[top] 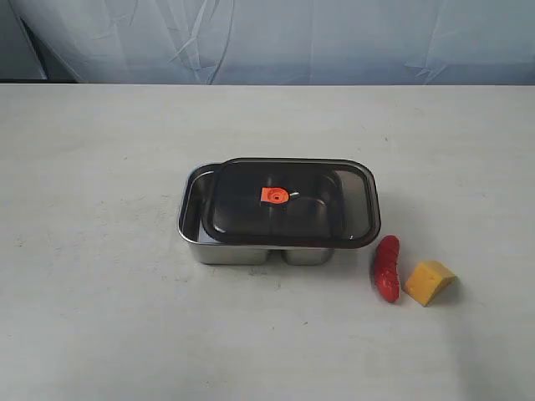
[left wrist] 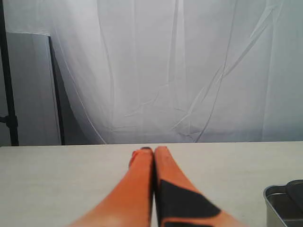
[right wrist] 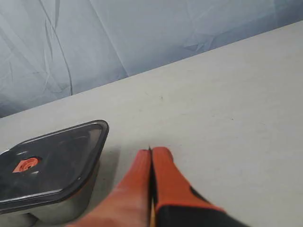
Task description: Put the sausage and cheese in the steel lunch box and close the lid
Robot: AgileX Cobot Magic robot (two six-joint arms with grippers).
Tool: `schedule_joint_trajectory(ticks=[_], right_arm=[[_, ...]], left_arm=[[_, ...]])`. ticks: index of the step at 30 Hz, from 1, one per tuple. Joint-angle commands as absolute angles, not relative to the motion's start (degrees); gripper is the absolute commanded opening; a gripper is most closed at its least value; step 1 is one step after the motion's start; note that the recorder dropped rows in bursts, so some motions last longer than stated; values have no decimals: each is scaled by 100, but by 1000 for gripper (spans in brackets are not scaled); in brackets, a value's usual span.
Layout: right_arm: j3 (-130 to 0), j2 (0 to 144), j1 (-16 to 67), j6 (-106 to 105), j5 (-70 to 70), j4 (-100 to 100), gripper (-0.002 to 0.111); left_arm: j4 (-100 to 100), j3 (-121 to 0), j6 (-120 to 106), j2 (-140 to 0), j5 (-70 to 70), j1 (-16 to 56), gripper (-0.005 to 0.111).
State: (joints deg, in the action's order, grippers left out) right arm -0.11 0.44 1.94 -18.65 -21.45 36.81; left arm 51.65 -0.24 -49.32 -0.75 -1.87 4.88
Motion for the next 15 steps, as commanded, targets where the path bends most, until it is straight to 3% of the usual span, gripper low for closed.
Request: schedule_joint_trajectory(ticks=[1, 5, 10, 13, 15], right_arm=[[0, 0, 176, -1830, -1627, 3893, 0], [0, 0, 176, -1038, -1240, 6571, 0], [0, 0, 176, -1050, -666, 7485, 0], [0, 0, 176, -1050, -1137, 7574, 0], [0, 0, 176, -1869, -2418, 7488, 0]], left_arm=[[5148, 0, -4906, -33, -167, 532, 0], [5148, 0, -4906, -33, -167, 532, 0], [5148, 0, -4906, -33, -167, 532, 0], [5148, 0, -4906, -33, -167, 532, 0], [5148, 0, -4906, -33, -167, 532, 0]])
